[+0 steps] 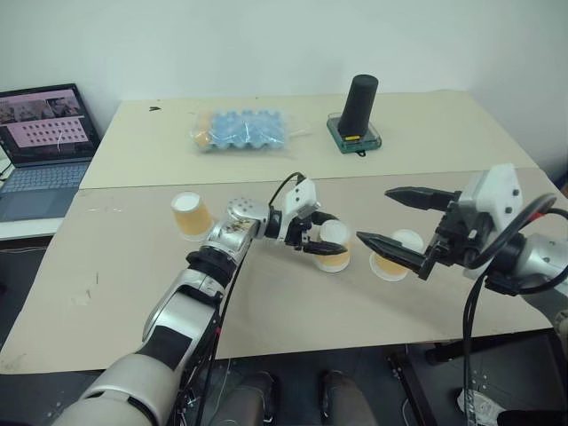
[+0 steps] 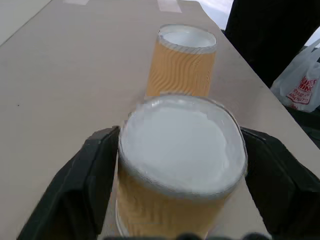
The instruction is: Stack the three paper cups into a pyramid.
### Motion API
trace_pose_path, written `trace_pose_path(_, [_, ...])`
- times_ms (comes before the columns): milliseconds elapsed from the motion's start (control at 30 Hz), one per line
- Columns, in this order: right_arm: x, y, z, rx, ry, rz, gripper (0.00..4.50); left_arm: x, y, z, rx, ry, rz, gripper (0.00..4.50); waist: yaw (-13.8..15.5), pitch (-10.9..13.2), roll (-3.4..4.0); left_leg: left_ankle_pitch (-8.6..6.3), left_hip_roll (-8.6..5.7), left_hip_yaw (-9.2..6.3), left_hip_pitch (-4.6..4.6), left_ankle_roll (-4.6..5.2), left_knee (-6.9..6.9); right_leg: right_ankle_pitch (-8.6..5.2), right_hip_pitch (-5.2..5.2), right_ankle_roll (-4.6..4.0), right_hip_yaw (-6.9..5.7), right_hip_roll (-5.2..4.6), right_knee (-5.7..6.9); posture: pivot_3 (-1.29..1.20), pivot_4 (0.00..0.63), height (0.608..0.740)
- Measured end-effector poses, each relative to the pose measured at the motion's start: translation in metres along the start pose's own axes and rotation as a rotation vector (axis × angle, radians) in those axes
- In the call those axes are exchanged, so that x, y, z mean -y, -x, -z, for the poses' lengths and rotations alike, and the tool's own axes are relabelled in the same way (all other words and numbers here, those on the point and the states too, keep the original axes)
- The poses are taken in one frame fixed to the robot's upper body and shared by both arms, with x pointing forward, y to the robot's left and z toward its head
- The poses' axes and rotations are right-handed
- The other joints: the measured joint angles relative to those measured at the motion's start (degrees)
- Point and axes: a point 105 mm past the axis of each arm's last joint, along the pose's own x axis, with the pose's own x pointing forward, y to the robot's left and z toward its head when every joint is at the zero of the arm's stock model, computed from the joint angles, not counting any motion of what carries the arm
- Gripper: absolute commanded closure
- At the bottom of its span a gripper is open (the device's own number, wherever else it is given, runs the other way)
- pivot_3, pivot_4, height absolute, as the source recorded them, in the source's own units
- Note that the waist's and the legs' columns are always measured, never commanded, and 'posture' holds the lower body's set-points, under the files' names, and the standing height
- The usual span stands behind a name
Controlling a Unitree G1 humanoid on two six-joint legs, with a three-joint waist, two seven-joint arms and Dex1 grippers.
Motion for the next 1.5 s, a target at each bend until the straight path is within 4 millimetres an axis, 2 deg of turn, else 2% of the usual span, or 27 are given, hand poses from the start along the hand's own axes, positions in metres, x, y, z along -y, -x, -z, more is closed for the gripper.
trace_pose_path(300, [0.002, -0.001, 0.001, -0.002, -0.004, 0.001, 0.0, -0.007, 0.009, -0.009, 0.045, -0.018, -0.046, 0.05, -0.04, 0.0, 0.0, 0.01, -0.01, 0.0, -0.02, 0.01, 0.01, 0.0, -0.02, 0.0, 0.0, 0.02, 0.0, 0.0, 0.15, 0.74])
trace_pose_path(400, [0.0, -0.003, 0.002, -0.005, -0.011, -0.014, 0.0, -0.018, 0.026, -0.031, 0.106, -0.055, -0.131, 0.05, -0.36, 0.0, 0.0, 0.01, 0.0, 0.0, -0.03, 0.01, 0.01, 0.0, -0.04, 0.0, 0.01, 0.01, 0.01, 0.0, 0.15, 0.74])
trace_pose_path(567, [0.001, -0.007, 0.003, -0.001, -0.02, -0.029, 0.0, -0.038, 0.072, -0.096, 0.333, -0.132, -0.411, 0.05, -0.5, 0.0, 0.0, 0.03, 0.0, 0.0, -0.01, -0.02, 0.01, 0.01, -0.04, 0.01, 0.01, 0.11, 0.01, 0.0, 0.15, 0.74])
trace_pose_path(633, [0.0, -0.009, 0.003, 0.003, -0.022, -0.044, 0.0, -0.033, 0.087, -0.112, 0.398, -0.151, -0.504, 0.05, -0.52, -0.02, 0.02, 0.03, 0.01, 0.0, 0.08, -0.04, 0.01, 0.0, 0.03, 0.01, 0.04, 0.12, 0.01, 0.0, 0.15, 0.74])
trace_pose_path(700, [0.0, -0.011, 0.005, 0.002, -0.031, -0.055, 0.0, -0.024, 0.092, -0.108, 0.421, -0.12, -0.561, 0.05, -0.51, -0.02, 0.02, 0.05, 0.0, 0.0, 0.11, -0.06, 0.01, 0.0, 0.05, 0.01, 0.05, 0.2, 0.05, 0.0, 0.15, 0.74])
trace_pose_path(733, [0.001, -0.012, 0.005, 0.003, -0.034, -0.059, 0.0, -0.021, 0.093, -0.099, 0.417, -0.08, -0.605, 0.05, -0.49, -0.02, 0.02, 0.07, -0.01, 0.0, 0.1, -0.09, 0.01, 0.01, 0.05, 0.01, 0.04, 0.22, 0.07, 0.0, 0.15, 0.74])
trace_pose_path(833, [0.004, -0.015, 0.005, 0.01, -0.033, -0.068, 0.0, -0.02, 0.105, -0.083, 0.401, -0.009, -0.767, 0.05, -0.41, -0.02, 0.01, 0.09, -0.01, 0.0, 0.14, -0.13, 0.02, 0.05, 0.07, -0.01, 0.04, 0.23, 0.09, 0.0, 0.15, 0.74])
trace_pose_path(900, [0.005, -0.018, 0.007, 0.017, -0.043, -0.083, 0.0, -0.024, 0.125, -0.081, 0.418, 0.007, -0.945, 0.05, -0.33, -0.02, 0.01, 0.08, 0.0, 0.01, 0.2, -0.14, 0.02, 0.05, 0.12, -0.02, 0.03, 0.23, 0.08, 0.0, 0.15, 0.74])
trace_pose_path(967, [0.008, -0.021, 0.008, 0.021, -0.047, -0.092, 0.0, -0.025, 0.148, -0.067, 0.375, -0.012, -1.161, 0.05, -0.48, -0.04, 0.04, 0.08, 0.0, 0.05, 0.27, -0.14, 0.01, 0.05, 0.16, -0.01, 0.09, 0.22, 0.06, 0.0, 0.15, 0.74])
trace_pose_path(1033, [0.01, -0.024, 0.009, 0.024, -0.053, -0.103, 0.0, -0.02, 0.168, -0.038, 0.299, 0.008, -1.363, 0.05, -0.52, -0.07, 0.03, 0.12, 0.01, 0.07, 0.27, -0.21, 0.0, 0.05, 0.16, -0.02, 0.11, 0.23, 0.04, 0.0, 0.15, 0.74])
trace_pose_path(1100, [0.011, -0.027, 0.01, 0.029, -0.057, -0.119, 0.0, -0.009, 0.182, 0.008, 0.171, 0.076, -1.537, 0.05, -0.25, -0.06, 0.01, 0.12, 0.01, 0.07, 0.2, -0.2, -0.01, 0.05, 0.08, -0.02, 0.09, 0.27, 0.06, 0.0, 0.15, 0.74])
trace_pose_path(1133, [0.011, -0.028, 0.011, 0.025, -0.055, -0.124, 0.0, -0.005, 0.185, 0.018, 0.139, 0.081, -1.572, 0.05, -0.06, -0.05, 0.0, 0.11, 0.01, 0.07, 0.18, -0.2, 0.0, 0.05, 0.07, -0.02, 0.08, 0.26, 0.06, 0.0, 0.15, 0.74])
trace_pose_path(1200, [0.008, -0.03, 0.012, 0.027, -0.065, -0.145, 0.0, 0.001, 0.191, 0.023, 0.097, 0.03, -1.639, 0.05, 0.88, -0.05, -0.01, 0.08, 0.0, 0.06, 0.18, -0.16, 0.0, 0.06, 0.08, -0.03, 0.04, 0.23, 0.05, 0.0, 0.15, 0.74])
trace_pose_path(1300, [0.005, -0.033, 0.011, 0.036, -0.065, -0.17, 0.0, 0.006, 0.195, 0.013, 0.13, -0.015, -1.689, 0.05, 1.71, -0.07, 0.01, 0.01, -0.02, 0.07, 0.27, -0.06, 0.0, 0.08, 0.06, 0.02, 0.0, 0.2, -0.06, 0.0, 0.15, 0.74])
trace_pose_path(1433, [0.005, -0.034, 0.009, 0.037, -0.056, -0.174, 0.0, 0.012, 0.191, 0.032, 0.101, 0.06, -1.708, 0.05, 1.67, -0.1, -0.05, -0.01, -0.03, 0.08, 0.17, -0.03, 0.0, 0.08, 0.06, 0.04, 0.01, 0.21, -0.06, 0.0, 0.15, 0.74])
trace_pose_path(1500, [0.005, -0.034, 0.01, 0.035, -0.055, -0.177, 0.0, 0.012, 0.192, 0.035, 0.101, 0.079, -1.709, 0.05, 1.65, -0.11, -0.05, 0.01, -0.01, 0.08, 0.16, -0.07, 0.0, 0.09, 0.06, 0.04, 0.02, 0.22, -0.01, 0.0, 0.15, 0.74])
